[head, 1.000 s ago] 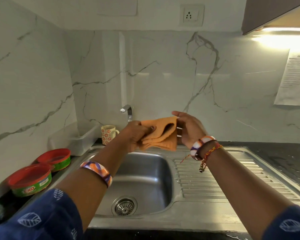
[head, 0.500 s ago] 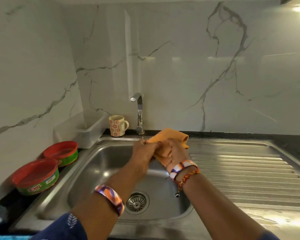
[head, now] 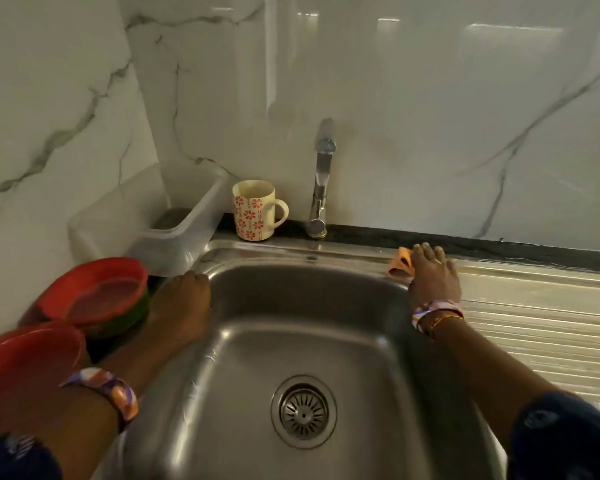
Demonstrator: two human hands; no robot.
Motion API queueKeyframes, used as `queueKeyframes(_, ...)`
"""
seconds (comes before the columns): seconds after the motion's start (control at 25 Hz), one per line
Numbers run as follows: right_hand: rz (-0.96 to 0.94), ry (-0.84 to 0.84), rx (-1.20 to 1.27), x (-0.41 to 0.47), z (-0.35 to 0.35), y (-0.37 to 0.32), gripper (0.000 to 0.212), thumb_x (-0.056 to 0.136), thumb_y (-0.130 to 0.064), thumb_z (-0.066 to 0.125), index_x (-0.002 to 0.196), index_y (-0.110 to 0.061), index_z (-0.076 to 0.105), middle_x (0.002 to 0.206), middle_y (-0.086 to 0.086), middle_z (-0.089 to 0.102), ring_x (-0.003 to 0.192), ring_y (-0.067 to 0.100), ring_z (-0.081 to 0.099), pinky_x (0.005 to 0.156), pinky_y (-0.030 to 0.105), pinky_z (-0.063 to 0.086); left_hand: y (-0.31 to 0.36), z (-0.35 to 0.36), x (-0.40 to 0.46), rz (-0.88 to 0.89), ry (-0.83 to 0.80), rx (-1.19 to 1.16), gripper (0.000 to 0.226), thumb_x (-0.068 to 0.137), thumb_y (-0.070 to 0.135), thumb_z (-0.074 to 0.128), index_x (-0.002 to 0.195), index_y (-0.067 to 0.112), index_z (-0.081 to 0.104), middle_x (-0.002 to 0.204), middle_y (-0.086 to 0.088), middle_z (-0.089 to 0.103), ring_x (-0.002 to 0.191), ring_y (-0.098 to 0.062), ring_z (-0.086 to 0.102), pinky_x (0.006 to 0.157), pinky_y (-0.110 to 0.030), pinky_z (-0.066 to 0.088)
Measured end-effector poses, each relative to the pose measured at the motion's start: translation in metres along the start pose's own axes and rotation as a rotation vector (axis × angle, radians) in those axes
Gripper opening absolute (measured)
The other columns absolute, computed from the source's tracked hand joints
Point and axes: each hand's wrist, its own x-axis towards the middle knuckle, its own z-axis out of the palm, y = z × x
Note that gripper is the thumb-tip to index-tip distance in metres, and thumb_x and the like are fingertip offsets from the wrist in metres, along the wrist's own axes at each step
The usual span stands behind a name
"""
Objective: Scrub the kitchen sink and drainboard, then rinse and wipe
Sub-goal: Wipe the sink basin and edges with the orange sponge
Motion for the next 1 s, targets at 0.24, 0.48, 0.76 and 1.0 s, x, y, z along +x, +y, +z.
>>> queueKeyframes(0.24, 0.15, -0.153, -0.143, 0.017, 0.044, -0.074, 0.045, 0.093, -0.016, 0.052, 0.132, 0.005, 0.044, 0.134, 0.022, 0.048, 0.126, 0.037, 0.045, 0.107, 0.046, 0.037, -0.004, 0.023, 0.011, 0.109, 0.01, 0.262, 0.03, 0.093, 0.013, 0.04, 0.123, 0.012, 0.047, 0.129, -0.005, 0.048, 0.12, -0.019, 0.045, 0.102, -0.025, 0.032)
queueKeyframes(0.48, -0.267, -0.26, -0.051, 0.001, 0.068, -0.215, 0.04, 0.099, -0.017, 0.036, 0.132, 0.003, 0.046, 0.135, 0.023, 0.048, 0.126, 0.037, 0.045, 0.101, 0.041, 0.041, -0.012, 0.031, 0.007, 0.089, -0.011, 0.157, 0.034, 0.066, 0.012, 0.075, 0.099, 0.008, 0.067, 0.105, -0.01, 0.064, 0.097, -0.025, 0.062, 0.087, -0.028, 0.048)
queueKeyframes(0.76, -0.715, -0.279, 0.077, 0.007, 0.057, -0.275, 0.029, 0.096, -0.018, 0.043, 0.12, -0.015, 0.06, 0.125, 0.006, 0.06, 0.118, 0.024, 0.055, 0.099, 0.034, 0.041, -0.012, 0.034, 0.013, -0.004, -0.016, -0.025, 0.04, 0.091, 0.002, 0.045, 0.13, 0.007, 0.047, 0.132, -0.01, 0.048, 0.121, -0.023, 0.047, 0.099, -0.027, 0.037)
queueKeyframes(1.0, -0.76, -0.234, 0.169, 0.031, 0.061, -0.264, 0.022, 0.094, -0.018, 0.052, 0.112, -0.016, 0.065, 0.111, 0.005, 0.066, 0.106, 0.02, 0.061, 0.096, 0.032, 0.047, -0.013, 0.035, 0.014, 0.026, 0.012, 0.031, 0.036, 0.092, 0.002, 0.041, 0.126, 0.007, 0.05, 0.132, -0.01, 0.046, 0.121, -0.023, 0.045, 0.099, -0.027, 0.036)
